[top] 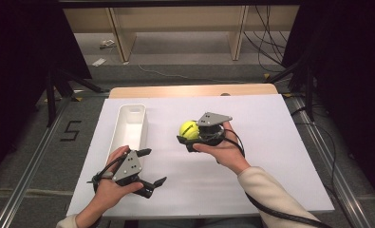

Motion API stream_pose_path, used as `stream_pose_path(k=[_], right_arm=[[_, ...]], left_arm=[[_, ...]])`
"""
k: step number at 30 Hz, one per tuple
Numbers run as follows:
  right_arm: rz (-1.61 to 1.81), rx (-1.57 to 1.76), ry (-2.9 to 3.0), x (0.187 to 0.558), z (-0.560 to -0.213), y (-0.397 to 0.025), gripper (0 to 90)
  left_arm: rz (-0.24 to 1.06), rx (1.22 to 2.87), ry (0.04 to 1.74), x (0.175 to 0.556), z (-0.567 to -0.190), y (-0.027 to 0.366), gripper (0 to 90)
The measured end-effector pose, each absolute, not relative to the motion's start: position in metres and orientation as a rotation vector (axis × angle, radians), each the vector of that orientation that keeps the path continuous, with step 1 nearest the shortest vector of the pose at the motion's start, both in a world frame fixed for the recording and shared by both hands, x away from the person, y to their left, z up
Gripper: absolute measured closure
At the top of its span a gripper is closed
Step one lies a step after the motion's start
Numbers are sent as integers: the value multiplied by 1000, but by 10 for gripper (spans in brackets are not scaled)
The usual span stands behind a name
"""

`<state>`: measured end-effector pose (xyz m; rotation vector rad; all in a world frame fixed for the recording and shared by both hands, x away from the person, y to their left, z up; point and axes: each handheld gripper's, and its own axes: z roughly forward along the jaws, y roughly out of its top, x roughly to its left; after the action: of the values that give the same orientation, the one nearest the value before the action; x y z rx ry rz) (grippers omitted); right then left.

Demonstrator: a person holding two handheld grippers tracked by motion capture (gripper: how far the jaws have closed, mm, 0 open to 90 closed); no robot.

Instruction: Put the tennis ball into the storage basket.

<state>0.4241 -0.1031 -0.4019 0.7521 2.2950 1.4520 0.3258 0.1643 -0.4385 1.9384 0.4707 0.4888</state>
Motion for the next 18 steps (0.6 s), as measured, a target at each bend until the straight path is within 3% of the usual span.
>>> stream_pose_path(k=[18], right_arm=[[1472, 750, 2284, 429, -398, -93, 263]], left_arm=[[487, 1938, 459, 326, -438, 163, 0]])
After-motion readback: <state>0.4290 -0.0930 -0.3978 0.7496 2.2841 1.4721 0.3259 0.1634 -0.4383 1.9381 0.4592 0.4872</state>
